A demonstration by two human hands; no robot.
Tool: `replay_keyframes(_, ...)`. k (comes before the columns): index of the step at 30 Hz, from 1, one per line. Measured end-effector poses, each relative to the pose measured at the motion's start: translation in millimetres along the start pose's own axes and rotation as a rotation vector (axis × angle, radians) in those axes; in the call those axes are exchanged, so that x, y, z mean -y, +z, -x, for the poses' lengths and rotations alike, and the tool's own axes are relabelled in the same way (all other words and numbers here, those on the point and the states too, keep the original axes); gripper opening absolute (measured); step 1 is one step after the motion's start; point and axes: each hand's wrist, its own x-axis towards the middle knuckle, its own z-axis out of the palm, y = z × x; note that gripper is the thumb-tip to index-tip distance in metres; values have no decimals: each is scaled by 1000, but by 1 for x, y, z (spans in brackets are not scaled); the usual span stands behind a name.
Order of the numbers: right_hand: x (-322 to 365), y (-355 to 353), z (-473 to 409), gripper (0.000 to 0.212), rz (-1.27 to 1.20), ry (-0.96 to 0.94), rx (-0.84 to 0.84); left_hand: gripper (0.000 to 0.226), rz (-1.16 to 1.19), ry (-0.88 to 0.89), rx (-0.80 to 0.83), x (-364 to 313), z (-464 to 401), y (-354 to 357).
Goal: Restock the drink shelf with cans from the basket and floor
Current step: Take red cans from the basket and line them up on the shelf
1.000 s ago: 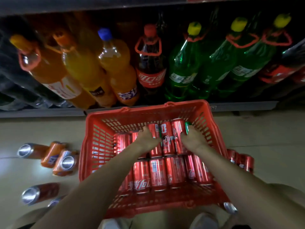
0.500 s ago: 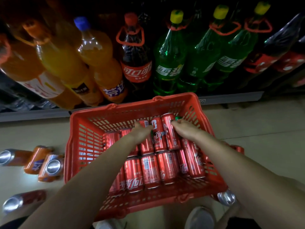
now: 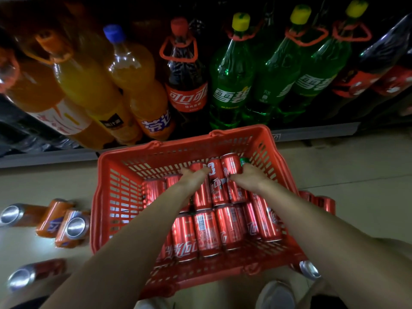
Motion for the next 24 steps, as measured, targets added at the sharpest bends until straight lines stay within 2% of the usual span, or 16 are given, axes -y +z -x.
replay_keyframes(2, 5, -3, 5, 33, 183, 11, 14, 132, -48, -30, 14, 3, -2, 2)
replay_keyframes(5, 12, -7, 19, 39, 663, 23, 8, 138, -82, -48, 27, 6, -12, 3)
replay_keyframes(7, 13, -6, 27, 49, 932, 66, 32, 142, -107, -58, 31, 5, -13, 3)
replay_keyframes(9, 9, -1, 26, 69, 1064, 141, 67, 142, -120, -53, 19, 3, -10, 2)
replay_keyframes(11, 2, 4, 22, 91, 1084, 199, 64, 137, -131, -64, 16, 0, -7, 1)
replay_keyframes(13, -2, 8, 19, 95, 1065, 198, 42, 135, -141, -75, 17, -2, -7, 1)
replay_keyframes(18, 2, 7, 26, 71, 870, 118, -12, 152, -125, -132, 74, 1, -23, 4)
replay_keyframes(21, -4, 10, 23, 68, 701, 132, 3, 159, -87, -123, 82, 1, -14, 9)
replay_keyframes(24, -9, 7, 22, 64, 559, 143, -57, 165, -76, -136, 92, 2, -12, 13)
